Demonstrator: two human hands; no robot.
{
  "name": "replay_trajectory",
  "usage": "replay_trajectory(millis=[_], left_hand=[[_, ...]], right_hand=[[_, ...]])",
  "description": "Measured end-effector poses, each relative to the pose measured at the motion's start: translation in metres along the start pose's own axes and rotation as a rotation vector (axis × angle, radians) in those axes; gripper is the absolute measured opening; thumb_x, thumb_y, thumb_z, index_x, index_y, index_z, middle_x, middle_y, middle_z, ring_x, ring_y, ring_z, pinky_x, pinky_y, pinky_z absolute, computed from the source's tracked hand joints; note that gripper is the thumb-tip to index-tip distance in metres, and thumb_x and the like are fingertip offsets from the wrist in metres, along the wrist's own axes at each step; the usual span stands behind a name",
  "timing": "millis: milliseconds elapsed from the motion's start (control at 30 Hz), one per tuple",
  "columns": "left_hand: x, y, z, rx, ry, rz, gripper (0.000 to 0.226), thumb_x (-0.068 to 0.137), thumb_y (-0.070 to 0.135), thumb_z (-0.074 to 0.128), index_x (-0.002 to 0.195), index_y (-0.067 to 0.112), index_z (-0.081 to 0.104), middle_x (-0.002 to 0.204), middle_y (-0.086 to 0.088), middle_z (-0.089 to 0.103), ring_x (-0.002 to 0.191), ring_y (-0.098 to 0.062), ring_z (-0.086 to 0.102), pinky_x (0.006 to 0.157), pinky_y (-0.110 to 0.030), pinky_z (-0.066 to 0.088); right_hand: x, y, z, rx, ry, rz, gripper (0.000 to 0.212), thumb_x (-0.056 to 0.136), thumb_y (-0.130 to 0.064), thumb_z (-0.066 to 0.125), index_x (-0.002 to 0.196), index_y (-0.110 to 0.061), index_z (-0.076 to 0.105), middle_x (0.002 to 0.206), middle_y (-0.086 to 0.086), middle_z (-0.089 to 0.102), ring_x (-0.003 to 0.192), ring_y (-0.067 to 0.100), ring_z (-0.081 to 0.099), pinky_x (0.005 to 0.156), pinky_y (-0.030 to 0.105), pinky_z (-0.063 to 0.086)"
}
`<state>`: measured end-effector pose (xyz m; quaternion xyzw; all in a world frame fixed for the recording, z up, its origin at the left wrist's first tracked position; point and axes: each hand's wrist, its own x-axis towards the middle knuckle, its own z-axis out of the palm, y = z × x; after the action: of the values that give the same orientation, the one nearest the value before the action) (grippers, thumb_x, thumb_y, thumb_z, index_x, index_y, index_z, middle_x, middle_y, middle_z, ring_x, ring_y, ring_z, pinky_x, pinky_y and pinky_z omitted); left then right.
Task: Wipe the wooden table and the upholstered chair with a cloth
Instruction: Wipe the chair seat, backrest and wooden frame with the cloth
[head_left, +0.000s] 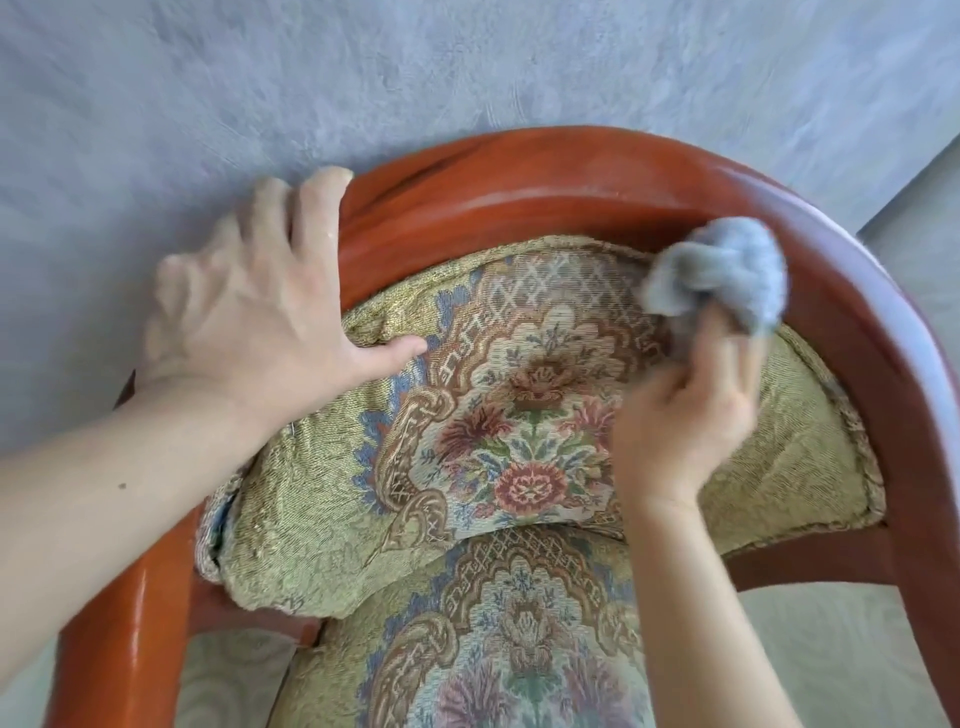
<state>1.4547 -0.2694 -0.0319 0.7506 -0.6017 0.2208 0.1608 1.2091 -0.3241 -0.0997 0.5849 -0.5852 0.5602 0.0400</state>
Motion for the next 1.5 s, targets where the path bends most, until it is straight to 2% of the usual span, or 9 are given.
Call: replay_trajectory(millis=[233,333,467,767,967,1167,1267,1367,1500], left_hand=[[0.000,0.001,-0.004,0.032,-0.040,0.001,0.119,0.056,0.089,0.066,0.141,0.014,0.033,0.112,-0.022,0.056,0.088,-0.043,0.064,0.063,-0.049,0.049],[0.001,0.001,-0.004,0.019,-0.029,0.003,0.118,0.055,0.090,0.066,0.140,0.014,0.035,0.111,-0.022,0.056,0.087,-0.043,0.064,0.063,-0.049,0.049],[0.000,0.000,-0.002,0.026,-0.023,0.004,0.117,0.056,0.091,0.063,0.141,0.014,0.036,0.111,-0.023,0.057,0.086,-0.043,0.064,0.062,-0.047,0.048],[0.001,0.001,0.003,0.007,0.029,0.020,0.117,0.052,0.088,0.068,0.136,0.011,0.040,0.104,-0.024,0.058,0.081,-0.045,0.065,0.059,-0.049,0.048],[0.001,-0.001,0.005,0.011,0.051,0.020,0.116,0.052,0.089,0.068,0.136,0.013,0.041,0.104,-0.022,0.058,0.083,-0.044,0.065,0.060,-0.048,0.048],[0.004,-0.004,0.010,-0.035,0.053,0.036,0.116,0.053,0.094,0.051,0.137,0.015,0.036,0.106,-0.023,0.054,0.086,-0.046,0.062,0.066,-0.055,0.052],[0.003,-0.005,0.013,-0.063,0.063,0.020,0.115,0.052,0.094,0.049,0.135,0.016,0.036,0.105,-0.022,0.052,0.084,-0.047,0.061,0.066,-0.059,0.053],[0.003,-0.005,0.015,-0.061,0.081,0.026,0.120,0.051,0.100,0.051,0.135,0.016,0.037,0.104,-0.020,0.050,0.082,-0.046,0.061,0.065,-0.057,0.050],[0.003,-0.009,0.019,-0.074,0.067,0.028,0.120,0.050,0.101,0.045,0.136,0.017,0.035,0.107,-0.018,0.048,0.085,-0.045,0.059,0.071,-0.060,0.052]], right_hand=[[-0.037,-0.044,0.024,0.166,-0.143,0.006,0.049,0.086,0.014,0.042,0.130,0.002,0.061,0.145,0.025,0.049,0.136,0.031,0.047,0.100,0.004,0.037],[-0.036,-0.053,0.023,0.254,-0.139,0.020,0.033,0.091,0.007,0.046,0.117,0.005,0.066,0.119,0.020,0.067,0.107,0.030,0.064,0.087,0.030,0.053],[-0.016,-0.031,0.003,0.146,0.104,0.128,0.021,0.087,0.002,0.049,0.096,0.002,0.068,0.085,0.009,0.066,0.074,0.013,0.055,0.065,0.017,0.041],[-0.040,-0.061,0.028,0.225,-0.138,0.052,0.054,0.081,0.018,0.045,0.131,0.001,0.060,0.145,0.022,0.051,0.136,0.030,0.048,0.103,0.002,0.031],[-0.013,-0.031,0.007,0.167,0.138,0.163,0.023,0.085,-0.001,0.048,0.096,0.003,0.068,0.090,0.017,0.068,0.080,0.031,0.065,0.071,0.020,0.041],[-0.031,-0.032,0.020,0.142,-0.066,0.130,0.046,0.088,0.014,0.045,0.131,0.005,0.058,0.142,0.026,0.051,0.134,0.032,0.049,0.098,-0.004,0.026],[-0.037,-0.049,0.026,0.200,-0.074,0.168,0.052,0.087,0.015,0.044,0.136,0.001,0.055,0.151,0.022,0.043,0.140,0.030,0.041,0.106,0.012,0.037],[-0.039,-0.056,0.019,0.222,-0.132,0.182,0.030,0.093,0.005,0.051,0.119,-0.001,0.065,0.130,0.018,0.062,0.119,0.030,0.060,0.092,0.035,0.049],[-0.025,-0.066,-0.003,0.625,-0.181,0.580,0.028,0.090,0.005,0.055,0.092,-0.019,0.068,0.087,-0.002,0.071,0.079,0.007,0.063,0.072,0.032,0.054]])
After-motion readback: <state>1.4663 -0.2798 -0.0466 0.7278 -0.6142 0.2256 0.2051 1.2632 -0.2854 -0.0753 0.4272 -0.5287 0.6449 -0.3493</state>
